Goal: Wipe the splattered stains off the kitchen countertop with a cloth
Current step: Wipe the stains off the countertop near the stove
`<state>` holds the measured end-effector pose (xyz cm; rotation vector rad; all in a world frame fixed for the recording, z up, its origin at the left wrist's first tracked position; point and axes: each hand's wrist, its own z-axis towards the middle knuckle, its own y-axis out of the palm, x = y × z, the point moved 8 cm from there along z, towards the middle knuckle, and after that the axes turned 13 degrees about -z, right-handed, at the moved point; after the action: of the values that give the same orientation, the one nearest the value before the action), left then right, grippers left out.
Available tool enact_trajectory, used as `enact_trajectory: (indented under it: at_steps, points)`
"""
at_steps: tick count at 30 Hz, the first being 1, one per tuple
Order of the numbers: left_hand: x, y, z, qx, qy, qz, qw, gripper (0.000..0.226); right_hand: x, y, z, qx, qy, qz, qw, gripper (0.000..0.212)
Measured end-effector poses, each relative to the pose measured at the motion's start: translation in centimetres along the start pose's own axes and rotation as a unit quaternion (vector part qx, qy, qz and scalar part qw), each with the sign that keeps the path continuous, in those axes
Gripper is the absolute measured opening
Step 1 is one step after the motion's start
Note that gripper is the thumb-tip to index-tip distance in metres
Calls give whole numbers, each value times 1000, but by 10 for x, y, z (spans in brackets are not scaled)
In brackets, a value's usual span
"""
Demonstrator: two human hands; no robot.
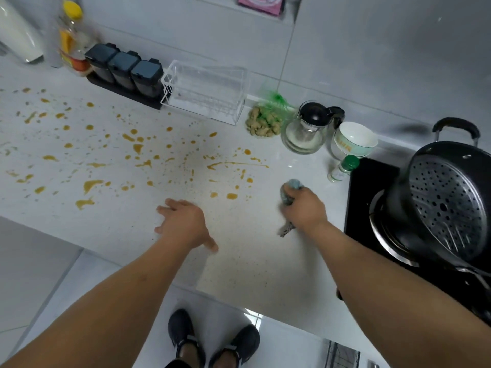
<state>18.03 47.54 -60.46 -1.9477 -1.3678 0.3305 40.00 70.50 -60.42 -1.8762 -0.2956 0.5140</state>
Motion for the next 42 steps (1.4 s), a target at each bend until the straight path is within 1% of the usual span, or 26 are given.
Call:
enact_trajectory:
  at_steps: [2,4,6,7,9,12,14,15,16,18,21,23,25,27,29,31,33,34,35,37,40,42]
  points:
    - [1,0,1,0,0,-3,1000,168,38,-18,13,8,55,-26,998,45]
    - [1,0,2,-2,-2,-4,1000,168,52,-26,23,0,95,-38,995,40]
    - [2,0,4,-1,-1,-4,1000,169,38,-27,25,6,115,-33,993,22]
    - [2,1,5,-2,-1,-6,1000,169,22,-25,21,10,105,-29,994,13]
    - [1,2,6,-2,-2,-5,1000,169,-19,-11,9,0,53,-11,999,10]
    - [0,2,5,-2,-5,-3,1000,169,-75,15,-26,-30,-75,-17,997,20]
    - [0,1,4,2,-5,-4,1000,169,-88,24,-46,-25,-148,-36,988,31]
    - [0,1,4,1,-3,-2,1000,169,-82,25,-50,-20,-157,-41,987,37]
    - [1,1,5,-1,-2,-1,1000,169,-69,22,-50,-21,-146,-46,988,40]
    - [1,1,5,-2,-1,-1,1000,169,-27,11,-39,-28,-75,-43,996,38]
    - [2,1,4,-4,-1,0,1000,169,37,-17,-18,-13,62,-28,998,22]
    - [2,0,4,-4,-3,1,1000,168,51,-23,-8,-3,110,-26,994,14]
    - [2,0,4,-6,-6,-1,1000,168,34,-18,-7,6,118,-25,993,12]
    - [2,1,5,-8,-6,0,1000,167,-5,-4,-14,16,67,-27,997,17]
    - [2,1,4,-7,-7,-3,1000,167,-53,16,-31,17,-24,-31,999,20]
    - [2,0,3,-2,-7,-2,1000,167,-92,35,-57,2,-122,-50,991,23]
    - [2,0,3,3,-6,0,1000,167,-101,41,-75,1,-174,-73,982,29]
    - [1,0,2,2,-3,1,1000,167,-93,38,-77,7,-175,-78,981,31]
    - [1,0,3,1,-1,3,1000,167,-80,33,-75,11,-160,-78,984,34]
    - [2,0,4,1,3,6,1000,167,-42,18,-60,6,-92,-74,993,36]
    - [3,2,4,-4,3,6,1000,167,19,-10,-32,0,39,-78,996,24]
    - [1,1,5,-5,-2,6,1000,167,35,-17,-19,-4,102,-62,993,24]
